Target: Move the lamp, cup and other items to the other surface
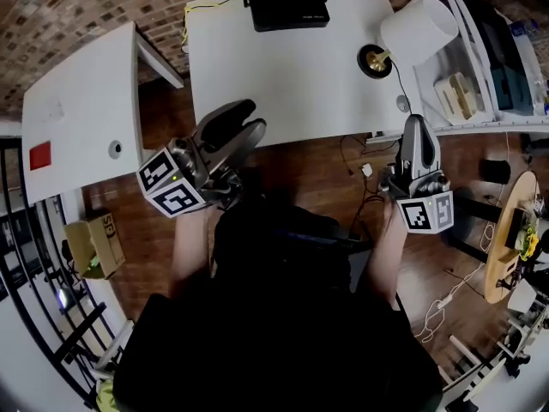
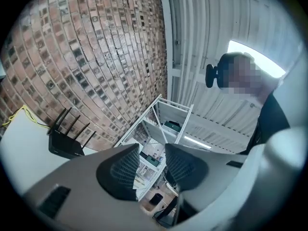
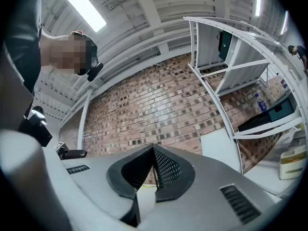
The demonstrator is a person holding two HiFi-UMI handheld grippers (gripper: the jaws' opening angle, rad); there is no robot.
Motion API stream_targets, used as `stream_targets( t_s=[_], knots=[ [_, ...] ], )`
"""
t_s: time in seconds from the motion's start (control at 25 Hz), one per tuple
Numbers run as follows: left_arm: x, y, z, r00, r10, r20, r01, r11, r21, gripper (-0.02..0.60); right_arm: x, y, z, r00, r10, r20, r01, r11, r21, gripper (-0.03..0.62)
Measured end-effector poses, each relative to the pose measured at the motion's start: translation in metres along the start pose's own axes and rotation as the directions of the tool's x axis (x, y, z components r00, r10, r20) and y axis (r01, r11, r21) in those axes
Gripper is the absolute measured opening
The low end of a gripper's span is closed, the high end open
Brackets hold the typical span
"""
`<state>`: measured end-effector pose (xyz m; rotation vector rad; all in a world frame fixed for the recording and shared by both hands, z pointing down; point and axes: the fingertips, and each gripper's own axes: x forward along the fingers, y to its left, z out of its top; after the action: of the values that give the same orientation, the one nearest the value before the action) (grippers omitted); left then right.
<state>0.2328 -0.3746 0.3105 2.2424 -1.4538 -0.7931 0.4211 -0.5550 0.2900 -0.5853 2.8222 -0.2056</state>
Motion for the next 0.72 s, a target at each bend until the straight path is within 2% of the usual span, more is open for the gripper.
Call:
stream_targets(
  t_s=[0.2, 0.44, 0.72],
  knots=[
    [0.009, -0.030, -0.022, 0.999, 0.035, 0.005, -0.035, 0.999, 0.010, 0.167, -0.025, -0.002, 0.007, 0.997, 0.078, -0.007, -0.078, 0.997, 0.004, 0.021],
    [0.015, -0.073, -0.051, 0.996, 0.084, 0.012, -0.084, 0.996, 0.030, 0.167, -0.063, -0.010, 0.014, 0.989, 0.150, 0.014, -0.150, 0.987, 0.055, 0.021],
    [0.006, -0.115, -0.081, 0.988, 0.155, 0.024, -0.156, 0.986, 0.059, 0.167, -0.093, -0.002, 0.014, 0.966, 0.255, 0.035, -0.257, 0.961, 0.104, 0.021]
  ],
)
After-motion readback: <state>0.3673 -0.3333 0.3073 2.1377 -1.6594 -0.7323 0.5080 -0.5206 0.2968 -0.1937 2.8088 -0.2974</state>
